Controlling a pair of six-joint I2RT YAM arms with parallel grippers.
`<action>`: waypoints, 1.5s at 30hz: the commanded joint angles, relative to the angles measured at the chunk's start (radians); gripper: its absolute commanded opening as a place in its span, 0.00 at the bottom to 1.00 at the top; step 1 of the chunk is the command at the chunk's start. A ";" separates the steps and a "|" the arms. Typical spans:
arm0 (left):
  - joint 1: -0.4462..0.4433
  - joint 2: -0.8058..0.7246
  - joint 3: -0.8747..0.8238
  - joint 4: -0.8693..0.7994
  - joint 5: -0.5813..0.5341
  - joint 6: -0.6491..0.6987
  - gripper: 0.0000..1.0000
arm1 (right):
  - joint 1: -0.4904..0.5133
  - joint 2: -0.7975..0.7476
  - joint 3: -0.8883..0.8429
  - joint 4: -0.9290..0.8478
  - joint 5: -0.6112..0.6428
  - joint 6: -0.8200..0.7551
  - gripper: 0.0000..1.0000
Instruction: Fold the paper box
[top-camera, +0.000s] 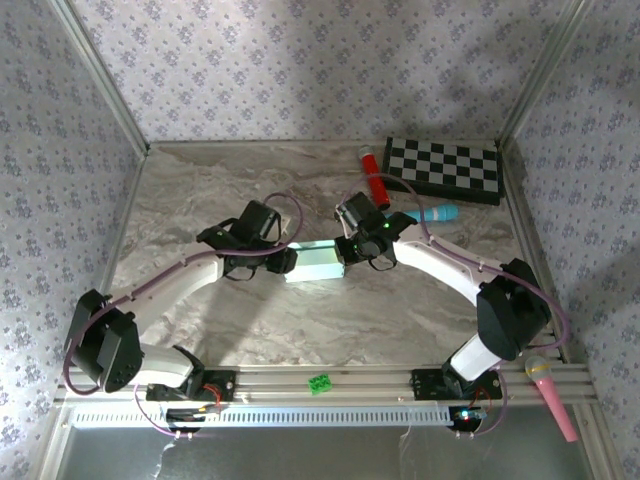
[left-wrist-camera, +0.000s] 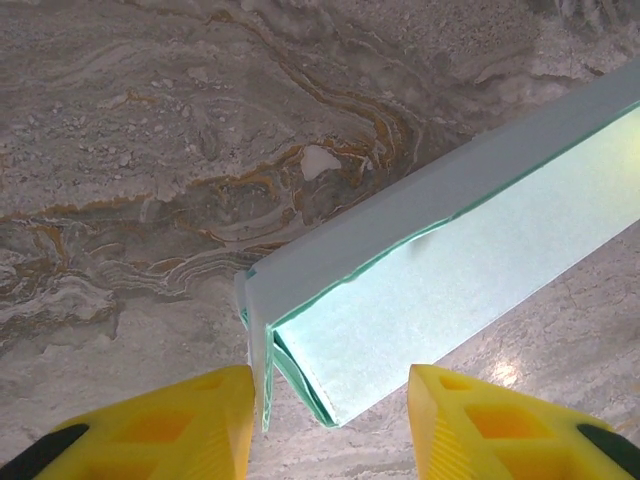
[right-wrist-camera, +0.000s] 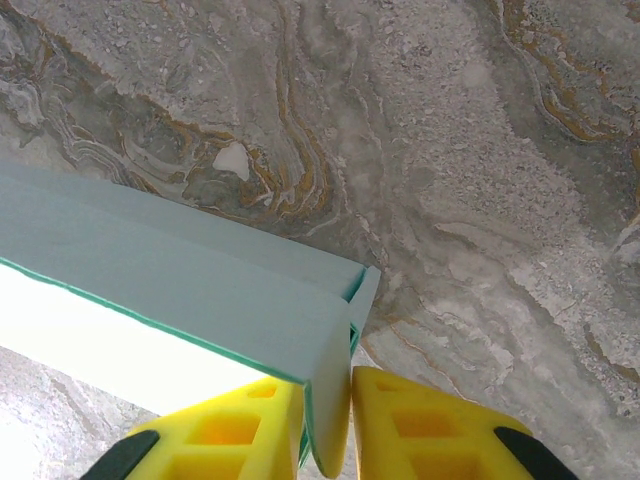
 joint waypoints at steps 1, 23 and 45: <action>-0.005 -0.045 0.000 -0.013 -0.020 0.014 0.45 | 0.009 0.001 0.005 -0.057 -0.006 0.000 0.25; -0.002 -0.092 0.007 -0.049 -0.092 0.003 0.46 | -0.003 -0.045 0.001 -0.062 0.006 0.013 0.34; 0.018 -0.059 0.007 -0.025 -0.088 -0.008 0.32 | -0.018 -0.052 0.014 -0.062 0.009 -0.021 0.27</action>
